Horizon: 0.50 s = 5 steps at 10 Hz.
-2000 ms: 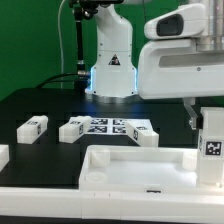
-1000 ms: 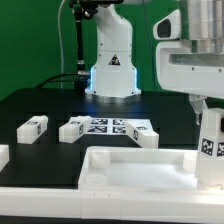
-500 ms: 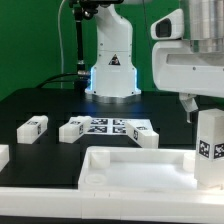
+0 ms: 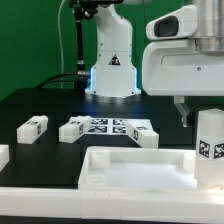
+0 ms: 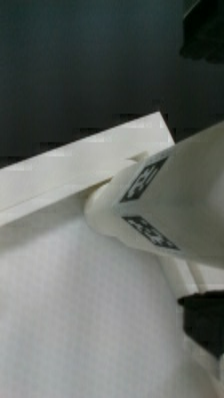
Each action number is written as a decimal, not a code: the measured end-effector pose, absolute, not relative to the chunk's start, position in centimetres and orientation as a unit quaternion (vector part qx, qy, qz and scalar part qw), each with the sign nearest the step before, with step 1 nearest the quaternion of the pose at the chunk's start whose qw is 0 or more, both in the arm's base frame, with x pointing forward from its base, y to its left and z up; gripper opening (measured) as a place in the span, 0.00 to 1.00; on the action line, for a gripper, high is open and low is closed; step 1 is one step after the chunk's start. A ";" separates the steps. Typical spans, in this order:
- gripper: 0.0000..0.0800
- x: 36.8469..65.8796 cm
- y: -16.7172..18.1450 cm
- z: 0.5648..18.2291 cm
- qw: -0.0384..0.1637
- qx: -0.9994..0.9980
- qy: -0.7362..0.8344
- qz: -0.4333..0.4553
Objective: Assemble desk
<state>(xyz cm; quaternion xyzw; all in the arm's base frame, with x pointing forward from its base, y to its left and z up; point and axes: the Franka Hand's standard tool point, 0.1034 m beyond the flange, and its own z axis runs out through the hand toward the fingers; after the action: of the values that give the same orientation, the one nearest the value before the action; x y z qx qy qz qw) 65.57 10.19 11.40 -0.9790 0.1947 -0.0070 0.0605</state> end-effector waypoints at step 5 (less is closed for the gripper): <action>0.81 65.8 10.1 11.4 0.032 -0.999 -0.025 -0.026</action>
Offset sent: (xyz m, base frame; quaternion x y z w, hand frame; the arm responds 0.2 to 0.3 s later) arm 0.0051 -0.0073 0.0017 -0.0779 0.0512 -0.2796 0.9556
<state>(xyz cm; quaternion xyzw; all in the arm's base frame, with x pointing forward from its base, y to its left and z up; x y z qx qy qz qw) 65.77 10.11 11.38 -0.9988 -0.0246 -0.0265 0.0321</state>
